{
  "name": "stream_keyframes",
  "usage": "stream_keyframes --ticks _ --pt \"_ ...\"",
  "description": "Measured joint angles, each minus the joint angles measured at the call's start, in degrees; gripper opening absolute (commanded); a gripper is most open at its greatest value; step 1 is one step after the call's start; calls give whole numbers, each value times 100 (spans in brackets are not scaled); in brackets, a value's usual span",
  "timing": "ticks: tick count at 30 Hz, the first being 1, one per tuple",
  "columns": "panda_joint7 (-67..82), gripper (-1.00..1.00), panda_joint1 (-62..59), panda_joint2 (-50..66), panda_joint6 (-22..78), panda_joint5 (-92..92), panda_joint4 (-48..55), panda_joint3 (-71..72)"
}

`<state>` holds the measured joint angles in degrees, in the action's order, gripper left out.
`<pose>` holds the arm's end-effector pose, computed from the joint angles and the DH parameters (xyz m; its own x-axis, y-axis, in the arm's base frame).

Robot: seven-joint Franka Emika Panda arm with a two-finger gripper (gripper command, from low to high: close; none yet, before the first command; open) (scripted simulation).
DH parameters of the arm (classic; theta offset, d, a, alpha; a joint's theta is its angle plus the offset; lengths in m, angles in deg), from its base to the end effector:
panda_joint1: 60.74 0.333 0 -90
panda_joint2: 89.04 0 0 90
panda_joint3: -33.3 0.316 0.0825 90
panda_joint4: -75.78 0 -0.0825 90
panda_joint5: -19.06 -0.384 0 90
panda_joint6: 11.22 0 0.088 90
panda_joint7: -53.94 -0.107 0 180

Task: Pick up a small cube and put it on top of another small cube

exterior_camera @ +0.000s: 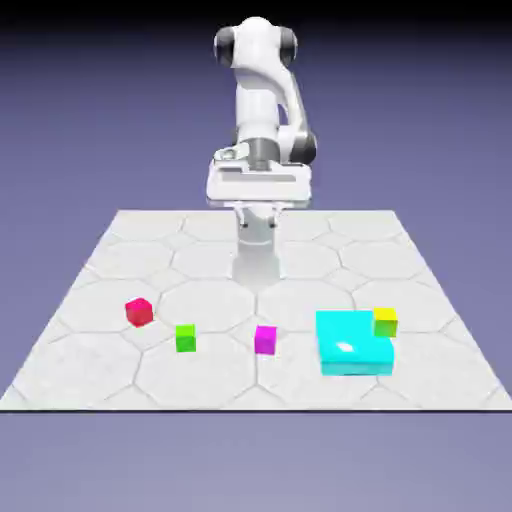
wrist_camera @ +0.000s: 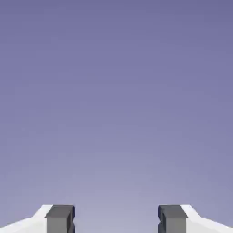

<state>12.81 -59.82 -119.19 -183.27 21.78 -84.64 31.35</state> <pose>0.3958 -0.0037 0.4411 0.5730 -0.6382 0.5142 -0.4774 -0.7698 -0.4236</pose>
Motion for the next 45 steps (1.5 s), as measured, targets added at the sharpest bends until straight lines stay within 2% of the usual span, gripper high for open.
stream_keyframes --ticks 22,24,30,31,33,39,45 --pt "2411 0 416 4568 3578 4956 1062 -3561" --pt "2452 0 423 4645 3639 5040 1080 -3621" --pt "1990 0 -50 5890 2499 5464 1284 -3638" --pt "1984 -100 -56 5905 2485 5470 1286 -3638" --pt "1987 -100 -56 5905 2486 5466 1286 -3638" --pt "2457 -100 417 4661 3628 5030 1082 -3621" --pt "2931 -100 911 4217 3610 5404 1089 -2390"
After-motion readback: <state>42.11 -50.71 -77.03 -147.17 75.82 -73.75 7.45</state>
